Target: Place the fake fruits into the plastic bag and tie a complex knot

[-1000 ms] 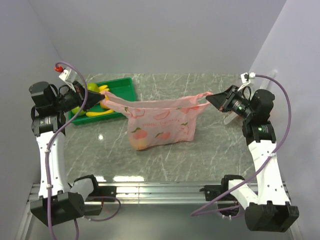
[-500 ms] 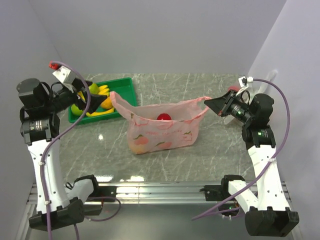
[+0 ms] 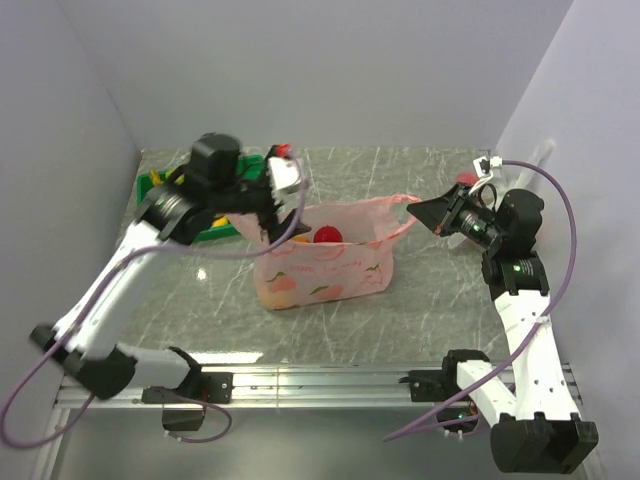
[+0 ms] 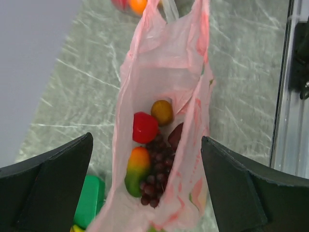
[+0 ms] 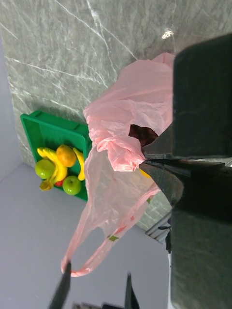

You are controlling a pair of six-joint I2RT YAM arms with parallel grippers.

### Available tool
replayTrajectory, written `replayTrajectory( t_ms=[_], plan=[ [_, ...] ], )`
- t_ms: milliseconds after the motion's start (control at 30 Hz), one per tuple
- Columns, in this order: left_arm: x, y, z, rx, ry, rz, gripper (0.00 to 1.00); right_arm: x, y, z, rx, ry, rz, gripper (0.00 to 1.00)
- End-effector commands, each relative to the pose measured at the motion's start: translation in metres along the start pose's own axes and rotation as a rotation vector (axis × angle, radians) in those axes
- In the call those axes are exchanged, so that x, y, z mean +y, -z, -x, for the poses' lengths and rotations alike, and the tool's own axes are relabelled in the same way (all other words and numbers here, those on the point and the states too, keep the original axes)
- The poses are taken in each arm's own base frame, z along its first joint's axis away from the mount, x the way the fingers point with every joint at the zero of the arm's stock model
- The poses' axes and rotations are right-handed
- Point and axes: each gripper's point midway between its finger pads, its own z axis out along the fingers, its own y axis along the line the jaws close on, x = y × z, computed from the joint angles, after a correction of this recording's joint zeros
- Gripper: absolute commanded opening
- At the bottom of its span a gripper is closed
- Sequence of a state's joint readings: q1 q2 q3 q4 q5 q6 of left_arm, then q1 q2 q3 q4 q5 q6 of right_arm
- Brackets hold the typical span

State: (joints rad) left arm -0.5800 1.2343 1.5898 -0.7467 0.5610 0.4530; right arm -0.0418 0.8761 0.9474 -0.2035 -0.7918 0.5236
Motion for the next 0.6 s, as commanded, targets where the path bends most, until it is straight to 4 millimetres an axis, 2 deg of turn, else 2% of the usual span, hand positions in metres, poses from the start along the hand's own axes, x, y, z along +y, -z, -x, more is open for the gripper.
replayTrajectory(
  t_ms=[0,33,67,100,133,167,200,267,333,500,567],
  plan=[
    [0.028,-0.031,-0.003,0.091,-0.020,0.026,0.99,0.009,0.006,0.007,-0.035,0.093,0.012,0.00],
    [0.030,-0.039,-0.002,0.093,-0.003,0.005,0.99,0.008,0.007,0.006,-0.036,0.100,0.003,0.00],
    [0.034,-0.042,0.012,0.072,-0.003,-0.004,0.99,0.006,0.008,0.004,-0.036,0.113,-0.001,0.00],
    [0.040,-0.062,0.001,0.100,0.047,-0.023,0.99,0.008,0.010,0.004,-0.047,0.130,0.002,0.00],
    [0.043,-0.070,-0.001,0.105,0.059,-0.029,0.98,0.008,0.011,0.005,-0.054,0.140,-0.001,0.00],
    [0.046,-0.072,0.004,0.105,0.065,-0.033,0.92,0.007,0.011,0.003,-0.055,0.147,-0.001,0.00],
    [0.049,-0.089,-0.011,0.141,0.092,-0.055,0.90,0.007,0.012,0.003,-0.062,0.156,-0.001,0.00],
    [0.049,-0.096,-0.015,0.163,0.096,-0.081,0.81,0.006,0.012,0.005,-0.072,0.171,-0.008,0.00],
    [0.040,-0.104,-0.032,0.202,0.120,-0.153,0.75,0.005,0.011,0.009,-0.086,0.187,-0.009,0.00],
    [0.016,-0.110,-0.049,0.212,0.206,-0.295,0.72,0.003,0.007,0.020,-0.121,0.229,-0.015,0.00],
    [0.015,-0.112,-0.055,0.220,0.243,-0.312,0.72,0.003,0.005,0.024,-0.129,0.252,-0.017,0.00]
  ],
)
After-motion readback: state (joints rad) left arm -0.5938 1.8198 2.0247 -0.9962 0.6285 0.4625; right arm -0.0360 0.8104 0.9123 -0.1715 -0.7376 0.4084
